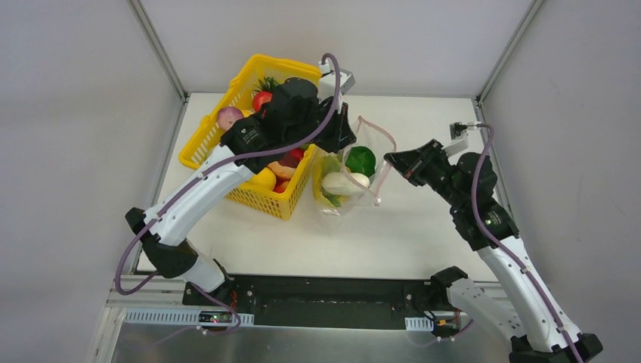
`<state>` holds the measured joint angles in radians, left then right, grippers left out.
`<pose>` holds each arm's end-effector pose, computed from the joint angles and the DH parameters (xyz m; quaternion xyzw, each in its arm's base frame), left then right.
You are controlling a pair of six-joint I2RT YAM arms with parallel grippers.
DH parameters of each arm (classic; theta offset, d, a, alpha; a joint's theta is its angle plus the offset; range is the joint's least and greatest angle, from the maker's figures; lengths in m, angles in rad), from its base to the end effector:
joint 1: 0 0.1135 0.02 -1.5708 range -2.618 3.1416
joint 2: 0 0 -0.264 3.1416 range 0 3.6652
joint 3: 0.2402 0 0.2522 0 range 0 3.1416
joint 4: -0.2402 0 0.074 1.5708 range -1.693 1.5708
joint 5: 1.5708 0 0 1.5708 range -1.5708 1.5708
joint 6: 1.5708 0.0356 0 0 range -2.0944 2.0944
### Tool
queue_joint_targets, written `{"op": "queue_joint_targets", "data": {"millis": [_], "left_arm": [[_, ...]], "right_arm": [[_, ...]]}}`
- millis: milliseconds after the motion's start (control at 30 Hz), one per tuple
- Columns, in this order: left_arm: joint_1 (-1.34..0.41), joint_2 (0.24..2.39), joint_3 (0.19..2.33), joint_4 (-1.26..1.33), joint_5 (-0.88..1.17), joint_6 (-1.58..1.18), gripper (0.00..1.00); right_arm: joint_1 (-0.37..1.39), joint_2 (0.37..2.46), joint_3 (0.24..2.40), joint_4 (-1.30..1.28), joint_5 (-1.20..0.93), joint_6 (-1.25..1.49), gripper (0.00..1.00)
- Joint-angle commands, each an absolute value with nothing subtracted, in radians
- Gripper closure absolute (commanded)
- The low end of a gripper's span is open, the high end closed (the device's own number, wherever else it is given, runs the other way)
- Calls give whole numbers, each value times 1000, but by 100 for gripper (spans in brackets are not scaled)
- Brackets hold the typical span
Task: Place the food in the zip-top bag and seal the zipper
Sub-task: Adjust the zipper food storage bag at the center of the board.
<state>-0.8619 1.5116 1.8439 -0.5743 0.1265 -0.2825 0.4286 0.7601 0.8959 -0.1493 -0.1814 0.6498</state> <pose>0.2065 -0.2477 0.4875 0.2618 0.7418 -0.3750 0.4904 0.1540 0.0774 0.3865 0.0150 0.7116 0.4145 0.5671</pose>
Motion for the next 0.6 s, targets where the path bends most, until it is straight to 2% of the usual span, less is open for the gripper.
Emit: {"op": "queue_joint_targets", "data": {"millis": [0, 133, 233, 300, 433, 567], "left_arm": [[-842, 1590, 1849, -600, 168, -327, 100], [-842, 1528, 1776, -523, 174, -347, 100], [-841, 1492, 1769, -541, 112, -335, 100], [-841, 1456, 1761, -522, 95, -326, 100], [-834, 1434, 1818, -509, 56, -292, 100], [-831, 1467, 1828, -533, 35, -290, 100]], "right_arm": [[425, 824, 972, -194, -166, 629, 100], [424, 831, 1005, -177, -244, 555, 100], [423, 904, 1154, -334, -334, 442, 100], [422, 922, 1227, -406, -318, 400, 100], [423, 890, 1247, -347, -295, 358, 100], [422, 984, 1283, -477, -307, 293, 100]]}}
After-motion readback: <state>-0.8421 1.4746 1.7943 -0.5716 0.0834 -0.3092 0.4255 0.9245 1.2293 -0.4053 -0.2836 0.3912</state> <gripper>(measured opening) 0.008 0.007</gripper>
